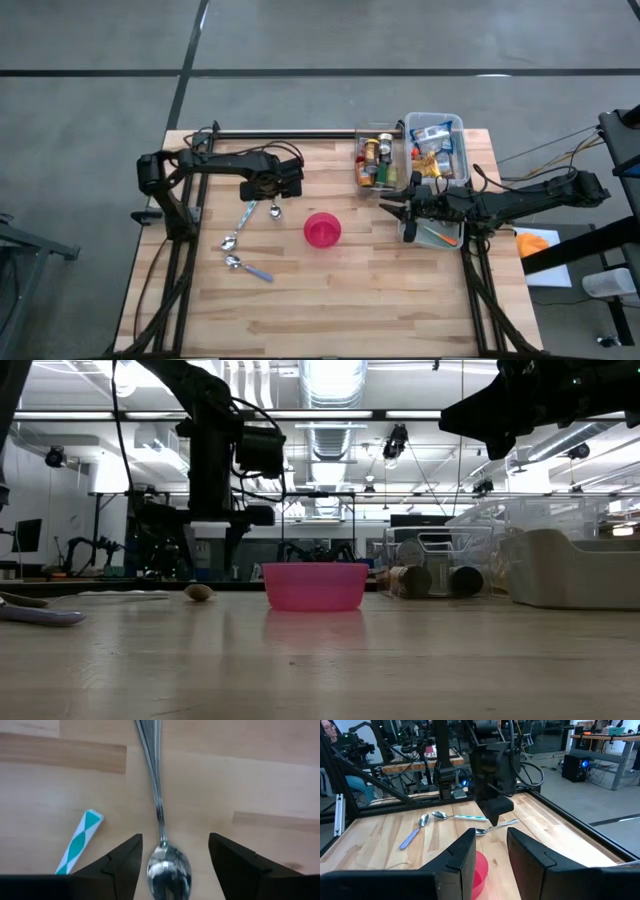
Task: Pick & Place Food Item
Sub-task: Put the silver spoon into the gray bin
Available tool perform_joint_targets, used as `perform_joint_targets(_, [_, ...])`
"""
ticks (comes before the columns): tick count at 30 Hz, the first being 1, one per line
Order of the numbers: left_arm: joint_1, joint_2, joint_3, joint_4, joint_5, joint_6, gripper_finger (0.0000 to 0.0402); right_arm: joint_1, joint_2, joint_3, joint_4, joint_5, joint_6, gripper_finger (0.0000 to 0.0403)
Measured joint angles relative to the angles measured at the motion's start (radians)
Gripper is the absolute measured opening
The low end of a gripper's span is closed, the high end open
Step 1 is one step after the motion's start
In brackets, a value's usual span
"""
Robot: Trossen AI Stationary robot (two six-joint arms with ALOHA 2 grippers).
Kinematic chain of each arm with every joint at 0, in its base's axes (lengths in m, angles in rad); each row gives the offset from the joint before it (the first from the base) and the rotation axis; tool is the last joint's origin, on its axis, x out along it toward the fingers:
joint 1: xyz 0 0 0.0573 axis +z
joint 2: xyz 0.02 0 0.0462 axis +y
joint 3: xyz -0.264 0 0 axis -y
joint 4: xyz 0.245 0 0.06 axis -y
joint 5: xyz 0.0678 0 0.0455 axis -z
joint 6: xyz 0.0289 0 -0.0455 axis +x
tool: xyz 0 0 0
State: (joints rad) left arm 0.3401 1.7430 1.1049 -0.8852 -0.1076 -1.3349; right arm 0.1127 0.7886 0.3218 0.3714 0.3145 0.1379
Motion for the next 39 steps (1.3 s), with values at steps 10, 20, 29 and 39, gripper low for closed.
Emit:
perform_joint_targets(10, [0.004, 0.066, 0.000, 0.024, -0.025, 0.003, 0.0194, 0.000, 0.000, 0.000, 0.000, 0.000, 0.000, 0.0110])
perform_joint_targets(20, [0.010, 0.102, 0.000, 0.025, -0.031, 0.021, 0.0113, 0.000, 0.000, 0.000, 0.000, 0.000, 0.000, 0.0110])
perform_joint_targets(29, [0.010, 0.112, 0.000, 0.047, -0.031, 0.029, 0.0105, 0.000, 0.000, 0.000, 0.000, 0.000, 0.000, 0.0110])
perform_joint_targets(39, [0.010, 0.112, 0.000, 0.089, -0.031, 0.026, 0.0105, 0.000, 0.000, 0.000, 0.000, 0.000, 0.000, 0.0110])
